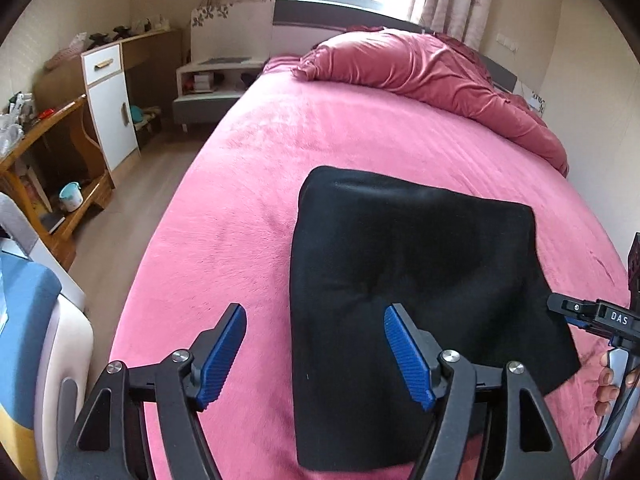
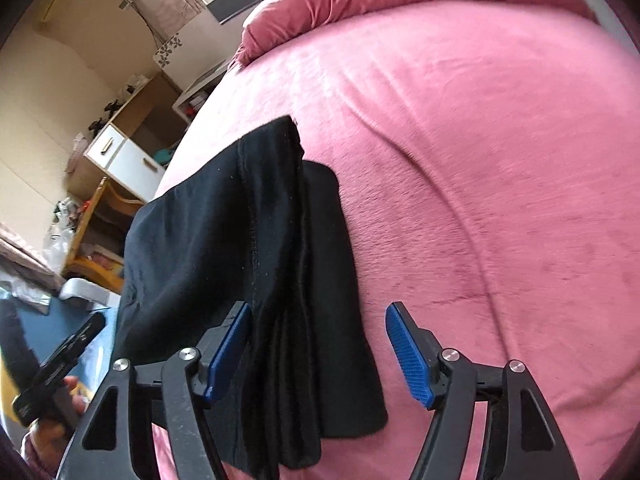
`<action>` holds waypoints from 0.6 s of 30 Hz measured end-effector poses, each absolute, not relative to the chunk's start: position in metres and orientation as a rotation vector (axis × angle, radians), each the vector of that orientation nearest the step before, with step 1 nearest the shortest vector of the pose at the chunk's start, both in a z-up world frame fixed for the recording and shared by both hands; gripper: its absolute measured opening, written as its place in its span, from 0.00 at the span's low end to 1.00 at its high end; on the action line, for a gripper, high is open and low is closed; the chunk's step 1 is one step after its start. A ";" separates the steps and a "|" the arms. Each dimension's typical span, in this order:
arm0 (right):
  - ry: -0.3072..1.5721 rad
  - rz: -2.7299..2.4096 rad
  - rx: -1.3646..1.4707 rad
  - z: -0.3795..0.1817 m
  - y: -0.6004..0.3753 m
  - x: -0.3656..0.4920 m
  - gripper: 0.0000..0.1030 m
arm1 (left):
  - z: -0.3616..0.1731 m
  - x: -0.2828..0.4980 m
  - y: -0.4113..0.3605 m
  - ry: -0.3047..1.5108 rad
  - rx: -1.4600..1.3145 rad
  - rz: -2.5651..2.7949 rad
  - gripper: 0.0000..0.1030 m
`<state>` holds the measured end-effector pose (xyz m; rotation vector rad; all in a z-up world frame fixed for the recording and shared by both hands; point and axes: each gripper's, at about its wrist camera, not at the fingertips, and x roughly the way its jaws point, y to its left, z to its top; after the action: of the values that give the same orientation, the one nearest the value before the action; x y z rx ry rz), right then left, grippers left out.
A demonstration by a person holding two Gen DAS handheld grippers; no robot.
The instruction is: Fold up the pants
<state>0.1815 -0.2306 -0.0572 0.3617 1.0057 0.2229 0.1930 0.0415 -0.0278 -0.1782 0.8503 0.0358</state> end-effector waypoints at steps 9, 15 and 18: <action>0.892 0.120 0.238 -0.021 -0.212 0.142 0.71 | -0.005 0.146 0.035 0.776 -0.145 0.047 0.71; 0.836 0.107 0.190 -0.003 -0.192 0.108 0.74 | 0.003 0.118 0.035 0.755 -0.153 0.055 0.71; 0.813 0.106 0.172 0.000 -0.179 0.092 0.75 | 0.004 0.104 0.032 0.740 -0.141 0.062 0.71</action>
<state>0.0917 -0.1793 0.0000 0.1716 0.8131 0.1062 0.1039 0.0317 0.0043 -0.1414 0.7403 0.0616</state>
